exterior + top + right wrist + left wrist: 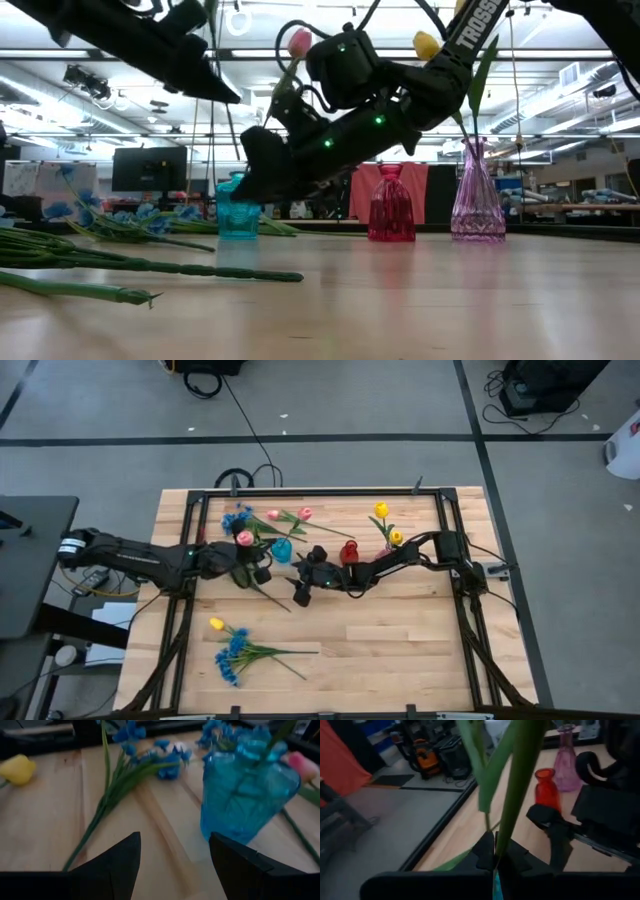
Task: Sort flowers into vase by color
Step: Put the bottom pink flower into the blue vase
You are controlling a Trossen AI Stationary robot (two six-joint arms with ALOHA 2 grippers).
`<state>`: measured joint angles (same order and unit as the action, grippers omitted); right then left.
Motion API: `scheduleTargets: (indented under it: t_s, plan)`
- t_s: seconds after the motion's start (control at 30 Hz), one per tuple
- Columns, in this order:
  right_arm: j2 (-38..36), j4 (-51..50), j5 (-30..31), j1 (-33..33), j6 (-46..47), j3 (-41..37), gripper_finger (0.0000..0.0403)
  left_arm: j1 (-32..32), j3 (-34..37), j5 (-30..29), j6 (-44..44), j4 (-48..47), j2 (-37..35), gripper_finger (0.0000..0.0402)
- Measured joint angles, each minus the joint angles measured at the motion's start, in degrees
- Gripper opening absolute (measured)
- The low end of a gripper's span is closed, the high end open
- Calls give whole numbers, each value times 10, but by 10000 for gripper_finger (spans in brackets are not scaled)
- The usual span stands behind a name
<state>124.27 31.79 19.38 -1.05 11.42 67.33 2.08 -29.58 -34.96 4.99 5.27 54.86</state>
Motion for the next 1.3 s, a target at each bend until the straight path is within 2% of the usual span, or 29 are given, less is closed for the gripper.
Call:
scheduleTargets:
  t_s: [0.1, 0.77, 1.1, 1.2, 1.3]
  plan:
    - [-1, -23, 0, -1, 7, 0, 245, -16, 0, 31, 1, 17, 15, 15]
    - [-1, -18, 0, -8, 6, 0, 244, -113, 0, 126, -9, 31, 132, 15]
    - [-1, -18, -10, -8, 5, 0, 244, -122, -1, 154, -9, 49, 176, 16]
    - [-1, -18, -10, -8, 5, 0, 244, -122, -1, 157, -10, 44, 172, 29]
    - [-1, -17, -10, -8, 5, 0, 244, -122, 0, 161, -11, 32, 163, 67]
